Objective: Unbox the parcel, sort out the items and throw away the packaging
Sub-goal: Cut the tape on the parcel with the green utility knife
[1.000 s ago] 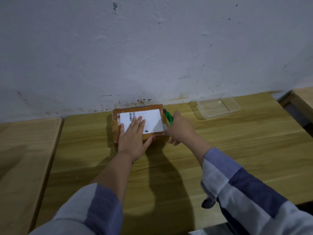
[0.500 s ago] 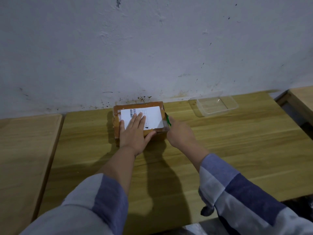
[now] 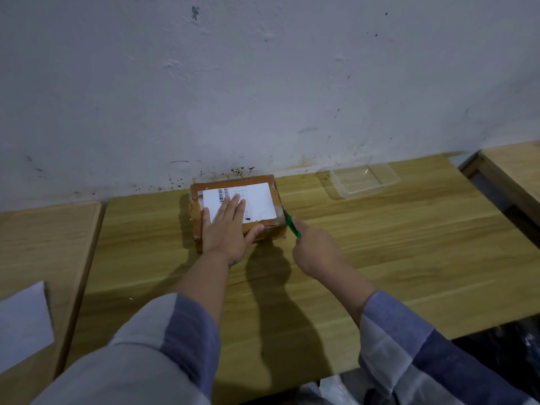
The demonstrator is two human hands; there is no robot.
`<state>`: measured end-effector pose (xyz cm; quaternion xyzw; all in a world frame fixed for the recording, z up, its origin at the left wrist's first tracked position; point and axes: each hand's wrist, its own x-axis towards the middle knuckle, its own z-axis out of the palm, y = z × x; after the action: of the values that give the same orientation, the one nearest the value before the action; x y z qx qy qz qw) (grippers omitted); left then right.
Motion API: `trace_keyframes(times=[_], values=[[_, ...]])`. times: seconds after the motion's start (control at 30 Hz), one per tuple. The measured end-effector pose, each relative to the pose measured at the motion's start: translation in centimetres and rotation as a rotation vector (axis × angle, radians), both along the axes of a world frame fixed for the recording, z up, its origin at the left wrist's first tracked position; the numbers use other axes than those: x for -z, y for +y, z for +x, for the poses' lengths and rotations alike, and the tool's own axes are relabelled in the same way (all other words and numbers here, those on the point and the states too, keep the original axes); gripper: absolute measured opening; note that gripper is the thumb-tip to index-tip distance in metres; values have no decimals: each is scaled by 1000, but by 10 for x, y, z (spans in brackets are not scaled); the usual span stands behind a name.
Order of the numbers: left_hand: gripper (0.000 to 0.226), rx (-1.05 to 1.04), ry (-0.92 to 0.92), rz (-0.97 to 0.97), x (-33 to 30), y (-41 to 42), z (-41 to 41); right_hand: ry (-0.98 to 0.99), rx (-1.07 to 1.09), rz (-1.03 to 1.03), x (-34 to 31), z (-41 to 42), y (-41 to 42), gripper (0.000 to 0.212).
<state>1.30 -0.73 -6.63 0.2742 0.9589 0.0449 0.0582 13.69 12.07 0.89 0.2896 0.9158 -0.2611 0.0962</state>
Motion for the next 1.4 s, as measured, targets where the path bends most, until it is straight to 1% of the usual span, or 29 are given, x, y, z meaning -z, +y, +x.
trace_keyframes(times=[0.1, 0.23, 0.3, 0.37, 0.43, 0.53, 0.63, 0.7, 0.77, 0.87, 1.03, 1.1, 1.2, 1.3, 1.4], values=[[80, -4, -21, 6, -1, 1, 0, 98, 72, -81, 5, 7, 3, 59], [80, -48, -83, 28, -5, 7, 7, 246, 197, -245, 21, 7, 2, 54], [78, -87, -133, 57, -8, 14, 17, 315, 238, -268, 29, -1, 0, 50], [72, -129, -177, 94, -11, 20, 26, 357, 257, -282, 37, -14, -2, 46], [67, -132, -146, 97, -13, 21, 27, 379, 280, -283, 46, -25, -5, 40], [61, -5, -44, 51, -13, 11, 10, 411, 313, -266, 56, -35, -9, 34], [58, 105, -2, 0, -11, -1, -19, 431, 344, -261, 64, -41, -8, 31], [62, 157, 3, -52, -10, -4, -38, 429, 355, -240, 68, -44, -5, 31], [71, 229, -4, -88, -8, -6, -50, 432, 352, -220, 72, -49, 0, 31], [84, 301, 6, -95, -7, -5, -55, 436, 333, -196, 74, -62, 18, 31], [82, 329, -18, -74, -8, 4, -52, 410, 297, -246, 68, -88, 55, 29], [86, 320, 1, -72, -7, 8, -47, 415, 284, -263, 67, -94, 64, 27], [91, 242, 30, -28, -2, 15, -33, 425, 284, -264, 66, -90, 66, 28], [89, 145, 33, 14, 2, 23, -19, 467, 342, -315, 64, -78, 54, 37], [85, 18, 9, 30, 4, 36, -1, 444, 326, -354, 66, -64, 38, 49]])
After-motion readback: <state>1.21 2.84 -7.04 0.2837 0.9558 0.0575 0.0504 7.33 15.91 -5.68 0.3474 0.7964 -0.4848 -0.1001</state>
